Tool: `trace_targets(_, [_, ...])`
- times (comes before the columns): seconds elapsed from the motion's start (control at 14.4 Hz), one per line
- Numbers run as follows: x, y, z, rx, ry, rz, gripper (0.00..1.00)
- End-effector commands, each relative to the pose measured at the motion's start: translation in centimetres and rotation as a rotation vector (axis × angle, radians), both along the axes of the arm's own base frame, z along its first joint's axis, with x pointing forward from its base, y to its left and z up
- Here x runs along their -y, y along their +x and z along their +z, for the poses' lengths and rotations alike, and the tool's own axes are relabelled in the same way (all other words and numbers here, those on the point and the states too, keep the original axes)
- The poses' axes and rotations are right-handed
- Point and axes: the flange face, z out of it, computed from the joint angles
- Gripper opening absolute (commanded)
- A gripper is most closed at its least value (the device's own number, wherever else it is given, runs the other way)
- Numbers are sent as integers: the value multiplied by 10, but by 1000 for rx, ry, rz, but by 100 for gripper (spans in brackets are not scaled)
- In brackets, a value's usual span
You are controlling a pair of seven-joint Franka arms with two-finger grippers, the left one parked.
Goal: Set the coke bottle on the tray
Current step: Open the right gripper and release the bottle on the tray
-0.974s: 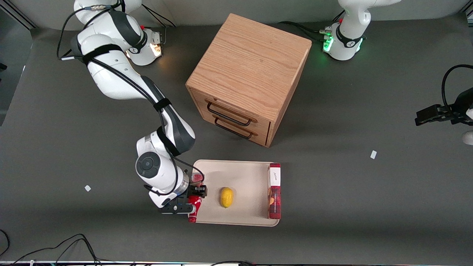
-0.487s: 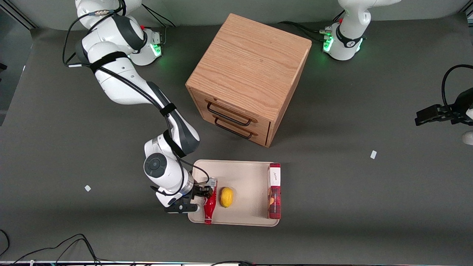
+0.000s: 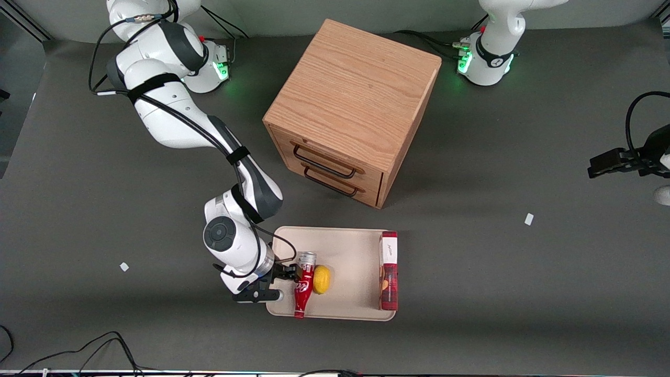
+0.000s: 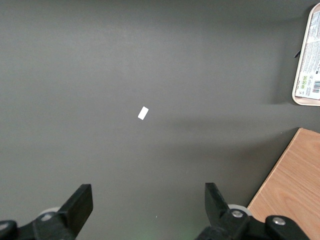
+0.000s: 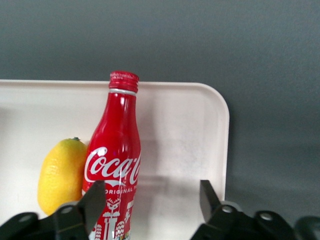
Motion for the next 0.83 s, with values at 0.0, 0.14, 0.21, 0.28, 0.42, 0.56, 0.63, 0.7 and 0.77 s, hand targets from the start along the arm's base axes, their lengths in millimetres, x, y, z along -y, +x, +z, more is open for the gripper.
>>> trace_targets(0.0, [22, -1, 50, 29, -27, -4, 100])
trace_targets(0.14, [53, -8, 80, 22, -46, -24, 100])
trace_targets(0.21, [63, -13, 98, 18, -63, -6, 100])
trace_targets(0.28, [73, -21, 115, 6, -85, 16, 100])
trace_targets(0.42, [106, -33, 150, -35, -149, -3, 100])
trace_targets(0.56, [134, -55, 183, -55, -196, 20, 100])
trace_targets(0.63, [155, -67, 199, -54, -215, 31, 100])
trace_targets(0.7, [176, -80, 213, -70, -234, 27, 100])
trace_targets(0.77, [190, -92, 228, -95, -245, 13, 100])
